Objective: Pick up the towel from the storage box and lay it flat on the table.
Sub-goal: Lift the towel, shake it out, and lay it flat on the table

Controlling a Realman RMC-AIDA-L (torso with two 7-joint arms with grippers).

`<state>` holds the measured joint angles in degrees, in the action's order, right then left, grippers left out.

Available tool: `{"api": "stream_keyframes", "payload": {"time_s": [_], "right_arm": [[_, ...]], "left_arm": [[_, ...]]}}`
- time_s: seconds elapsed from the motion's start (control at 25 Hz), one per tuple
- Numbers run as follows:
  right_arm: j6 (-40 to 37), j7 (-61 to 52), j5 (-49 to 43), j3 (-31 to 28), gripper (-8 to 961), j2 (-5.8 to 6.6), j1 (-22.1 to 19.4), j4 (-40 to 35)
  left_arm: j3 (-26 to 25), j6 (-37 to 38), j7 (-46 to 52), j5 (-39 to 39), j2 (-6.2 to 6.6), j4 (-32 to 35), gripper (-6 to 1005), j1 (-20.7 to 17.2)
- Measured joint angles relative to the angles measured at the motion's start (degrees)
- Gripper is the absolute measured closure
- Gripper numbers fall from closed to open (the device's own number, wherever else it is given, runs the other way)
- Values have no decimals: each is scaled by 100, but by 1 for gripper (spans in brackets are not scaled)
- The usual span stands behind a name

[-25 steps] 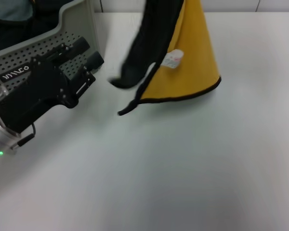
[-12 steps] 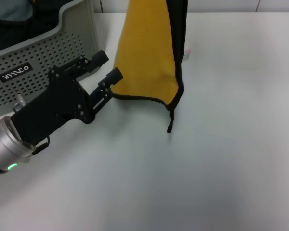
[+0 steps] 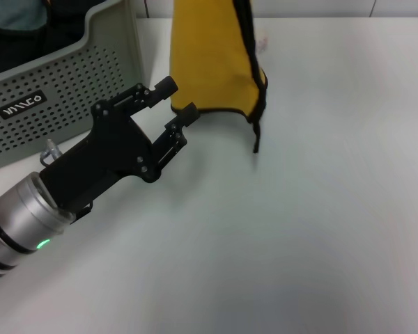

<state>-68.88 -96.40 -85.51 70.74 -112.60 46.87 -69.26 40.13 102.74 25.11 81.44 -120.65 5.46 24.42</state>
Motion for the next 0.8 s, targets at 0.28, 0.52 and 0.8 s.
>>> {"api": "stream_keyframes", "payload": {"time_s": [0.28, 0.52, 0.8], "right_arm": [[140, 22, -40, 0, 947, -50, 444, 322], [315, 94, -59, 1, 947, -60, 746, 538], [454, 93, -130, 1, 947, -61, 864, 545]], "left_arm": [[-6, -262, -454, -183, -10, -352, 588, 104], [-6, -468, -790, -332, -12, -548, 587, 117], [-5, -476, -939, -348, -11, -640, 587, 99]]}}
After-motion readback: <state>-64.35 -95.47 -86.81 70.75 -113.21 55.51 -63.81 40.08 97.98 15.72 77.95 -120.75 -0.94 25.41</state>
